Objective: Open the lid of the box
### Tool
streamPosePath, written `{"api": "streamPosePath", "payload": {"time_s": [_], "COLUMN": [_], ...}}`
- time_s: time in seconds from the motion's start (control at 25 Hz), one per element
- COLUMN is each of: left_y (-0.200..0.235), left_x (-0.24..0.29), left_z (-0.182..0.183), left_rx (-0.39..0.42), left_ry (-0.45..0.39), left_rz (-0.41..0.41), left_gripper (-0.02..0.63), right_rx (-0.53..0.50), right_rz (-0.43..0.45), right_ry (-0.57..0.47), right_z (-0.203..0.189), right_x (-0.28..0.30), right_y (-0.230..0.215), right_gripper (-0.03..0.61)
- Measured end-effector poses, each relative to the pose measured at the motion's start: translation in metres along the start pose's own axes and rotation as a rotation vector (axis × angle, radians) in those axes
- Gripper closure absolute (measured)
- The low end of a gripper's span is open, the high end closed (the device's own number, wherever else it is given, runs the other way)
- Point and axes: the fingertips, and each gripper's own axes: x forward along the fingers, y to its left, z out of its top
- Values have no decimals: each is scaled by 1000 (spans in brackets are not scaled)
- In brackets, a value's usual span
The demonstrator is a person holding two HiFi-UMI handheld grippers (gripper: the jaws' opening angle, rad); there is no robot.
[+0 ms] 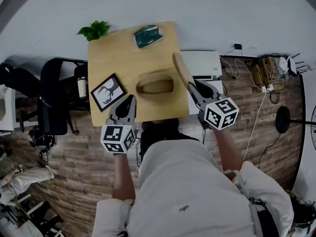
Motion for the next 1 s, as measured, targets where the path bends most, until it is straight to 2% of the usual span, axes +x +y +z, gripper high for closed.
{"api": "streamPosePath", "payload": {"time_s": [1.0], "left_y": [4], "left_x": [2], "left_z": [1], "left_rx": [-2], "left_ry": [3], "left_rz": [7], "left_gripper": [601], "right_rx": [6], "right_rz": [21], "right_ry": [16], "right_z": [0], "right_x": [5], "right_y": [0], "right_gripper": [505]}}
